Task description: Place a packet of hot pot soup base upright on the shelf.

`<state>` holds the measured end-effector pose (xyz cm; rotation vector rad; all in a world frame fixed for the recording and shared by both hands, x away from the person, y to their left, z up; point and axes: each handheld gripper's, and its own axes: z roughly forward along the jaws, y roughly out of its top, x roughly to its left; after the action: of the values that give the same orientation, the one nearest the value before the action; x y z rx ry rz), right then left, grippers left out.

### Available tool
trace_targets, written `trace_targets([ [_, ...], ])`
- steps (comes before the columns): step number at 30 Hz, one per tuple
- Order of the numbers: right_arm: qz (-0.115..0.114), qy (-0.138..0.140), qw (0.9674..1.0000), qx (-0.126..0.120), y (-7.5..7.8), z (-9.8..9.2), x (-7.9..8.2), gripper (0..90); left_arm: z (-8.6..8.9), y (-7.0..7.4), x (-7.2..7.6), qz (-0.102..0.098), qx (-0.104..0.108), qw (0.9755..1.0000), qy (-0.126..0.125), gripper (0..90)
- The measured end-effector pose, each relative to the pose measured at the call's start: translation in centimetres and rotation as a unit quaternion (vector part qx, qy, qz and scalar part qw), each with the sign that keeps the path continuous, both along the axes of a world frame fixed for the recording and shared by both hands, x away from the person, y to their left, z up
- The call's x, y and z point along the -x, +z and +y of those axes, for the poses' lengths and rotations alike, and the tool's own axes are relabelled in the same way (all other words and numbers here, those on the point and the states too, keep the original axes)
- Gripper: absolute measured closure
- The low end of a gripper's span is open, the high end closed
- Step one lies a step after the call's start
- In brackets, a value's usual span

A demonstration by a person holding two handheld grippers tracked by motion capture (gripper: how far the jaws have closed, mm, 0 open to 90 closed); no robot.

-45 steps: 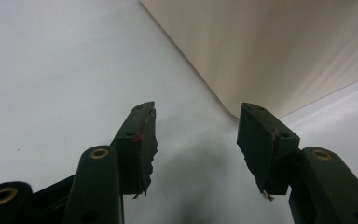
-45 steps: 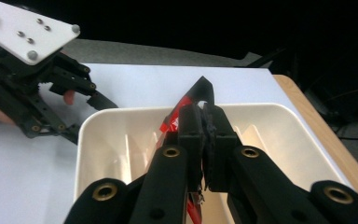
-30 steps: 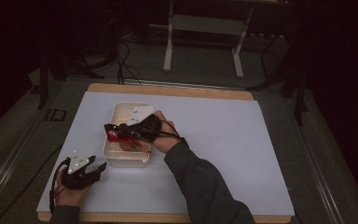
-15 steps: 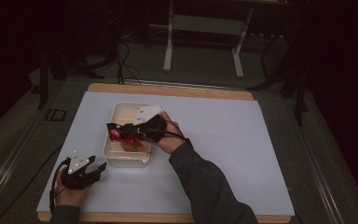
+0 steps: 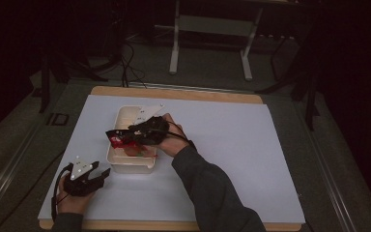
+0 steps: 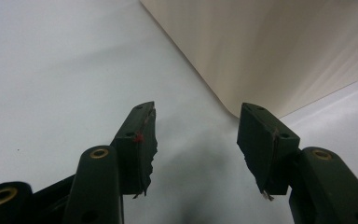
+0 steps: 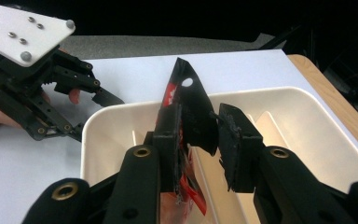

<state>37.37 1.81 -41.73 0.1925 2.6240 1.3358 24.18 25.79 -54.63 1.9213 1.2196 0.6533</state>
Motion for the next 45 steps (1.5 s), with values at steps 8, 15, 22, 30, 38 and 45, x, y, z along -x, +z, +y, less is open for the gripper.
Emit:
trace_targets([
  [8, 0.013, -0.001, 0.9996, 0.025, -0.1, 1.1, -0.1, 66.0, 0.0, 0.0, 0.0, 0.0, 0.001, 1.0, 0.0, 47.0],
  [15, 0.017, 0.009, 0.9986, 0.049, 0.1, 1.9, 0.1, 72.9, 0.0, 0.0, 0.0, 0.0, 0.0, 1.0, 0.0, 47.0],
  [22, 0.003, 0.01, 0.9991, 0.041, 0.1, 1.9, 0.4, 82.3, 0.0, 0.0, 0.0, 0.0, -0.001, 1.0, -0.001, 47.0],
  [30, -0.005, 0.013, 0.9999, 0.006, 0.0, 1.9, 0.6, 83.9, 0.0, 0.0, 0.0, 0.0, -0.001, 1.0, -0.001, 47.0],
  [38, -0.009, 0.012, 0.9994, -0.03, -0.5, 1.9, 0.8, 84.7, 0.0, 0.0, 0.0, 0.0, -0.001, 1.0, -0.001, 47.0],
  [45, -0.015, 0.012, 0.9986, -0.049, 0.2, 1.8, 1.1, 85.3, 0.0, 0.0, 0.0, 0.0, -0.002, 1.0, -0.001, 47.0],
])
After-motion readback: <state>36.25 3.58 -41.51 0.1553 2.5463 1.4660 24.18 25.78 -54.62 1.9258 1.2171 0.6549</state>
